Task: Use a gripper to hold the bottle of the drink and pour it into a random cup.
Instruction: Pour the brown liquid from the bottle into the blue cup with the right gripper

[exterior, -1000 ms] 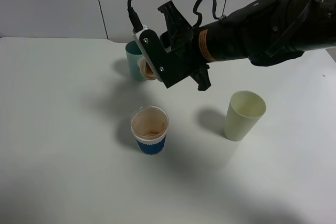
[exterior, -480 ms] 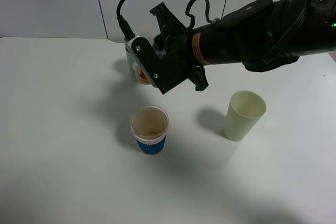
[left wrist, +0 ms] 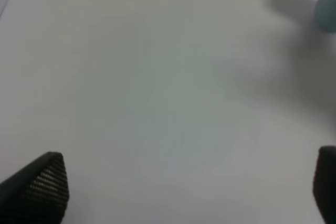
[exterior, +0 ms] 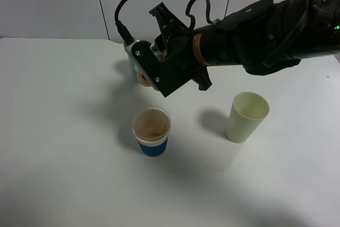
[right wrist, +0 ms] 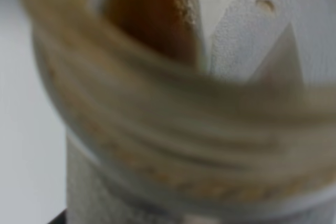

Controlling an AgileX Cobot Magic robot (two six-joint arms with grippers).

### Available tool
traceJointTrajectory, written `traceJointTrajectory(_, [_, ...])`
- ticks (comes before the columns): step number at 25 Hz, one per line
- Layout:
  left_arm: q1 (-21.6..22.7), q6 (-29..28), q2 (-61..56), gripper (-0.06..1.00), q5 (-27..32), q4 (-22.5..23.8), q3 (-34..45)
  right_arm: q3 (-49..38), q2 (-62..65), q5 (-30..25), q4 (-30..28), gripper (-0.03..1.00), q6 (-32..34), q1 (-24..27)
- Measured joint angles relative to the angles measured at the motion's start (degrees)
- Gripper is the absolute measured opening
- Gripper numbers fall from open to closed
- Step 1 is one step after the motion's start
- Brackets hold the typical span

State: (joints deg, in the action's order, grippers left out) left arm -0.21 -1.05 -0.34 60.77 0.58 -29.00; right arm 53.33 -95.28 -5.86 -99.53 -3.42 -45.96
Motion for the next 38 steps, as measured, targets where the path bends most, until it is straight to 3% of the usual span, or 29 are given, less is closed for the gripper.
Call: traceJointTrajectory(38, [0.0, 0.0, 0.0, 0.93, 0.0, 0.0, 0.0, 0.0, 0.0, -1.0, 0.1, 0.37, -14.1, -1.3])
